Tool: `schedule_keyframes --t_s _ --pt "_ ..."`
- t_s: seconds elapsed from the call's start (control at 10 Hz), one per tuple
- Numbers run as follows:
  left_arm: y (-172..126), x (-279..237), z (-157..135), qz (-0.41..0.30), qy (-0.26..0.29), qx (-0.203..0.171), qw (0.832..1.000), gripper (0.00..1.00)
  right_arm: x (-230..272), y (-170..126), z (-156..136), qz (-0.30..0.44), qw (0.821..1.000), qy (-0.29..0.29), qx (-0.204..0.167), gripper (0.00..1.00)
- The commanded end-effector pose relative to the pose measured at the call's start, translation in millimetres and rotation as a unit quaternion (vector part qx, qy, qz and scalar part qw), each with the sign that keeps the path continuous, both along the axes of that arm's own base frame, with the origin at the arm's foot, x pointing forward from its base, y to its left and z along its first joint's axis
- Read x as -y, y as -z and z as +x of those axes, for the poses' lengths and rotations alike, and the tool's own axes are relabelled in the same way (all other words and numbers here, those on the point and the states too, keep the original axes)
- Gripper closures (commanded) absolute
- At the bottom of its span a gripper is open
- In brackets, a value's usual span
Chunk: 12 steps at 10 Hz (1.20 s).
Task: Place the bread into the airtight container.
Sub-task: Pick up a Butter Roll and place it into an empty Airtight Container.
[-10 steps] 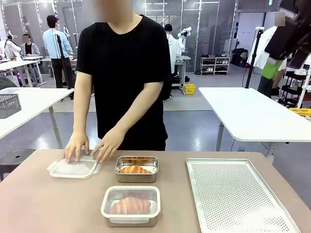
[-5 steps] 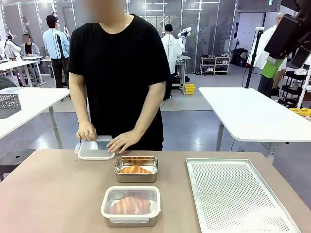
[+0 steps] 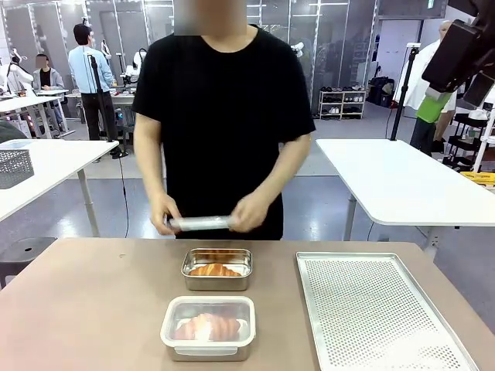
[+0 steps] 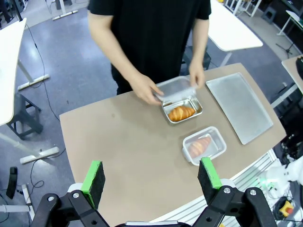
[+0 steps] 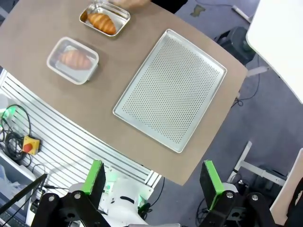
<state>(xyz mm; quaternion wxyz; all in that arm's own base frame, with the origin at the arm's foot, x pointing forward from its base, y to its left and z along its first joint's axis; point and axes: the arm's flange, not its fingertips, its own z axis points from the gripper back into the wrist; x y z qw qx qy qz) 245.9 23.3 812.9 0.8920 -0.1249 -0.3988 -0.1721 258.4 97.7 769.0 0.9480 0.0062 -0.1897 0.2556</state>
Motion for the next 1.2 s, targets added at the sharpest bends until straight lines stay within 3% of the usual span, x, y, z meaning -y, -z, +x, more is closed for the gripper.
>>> schedule_keyframes --t_s 0.0,1.1 --pt "-0.8 0.5 -0.1 -0.003 0.005 0.000 1.000 0.00 2.4 -0.9 -0.1 -0.003 1.000 0.006 -0.001 0.00" --pt "-0.8 0.5 -0.1 -0.003 0.005 0.000 1.000 0.00 2.4 -0.9 -0.1 -0.003 1.000 0.006 -0.001 0.00"
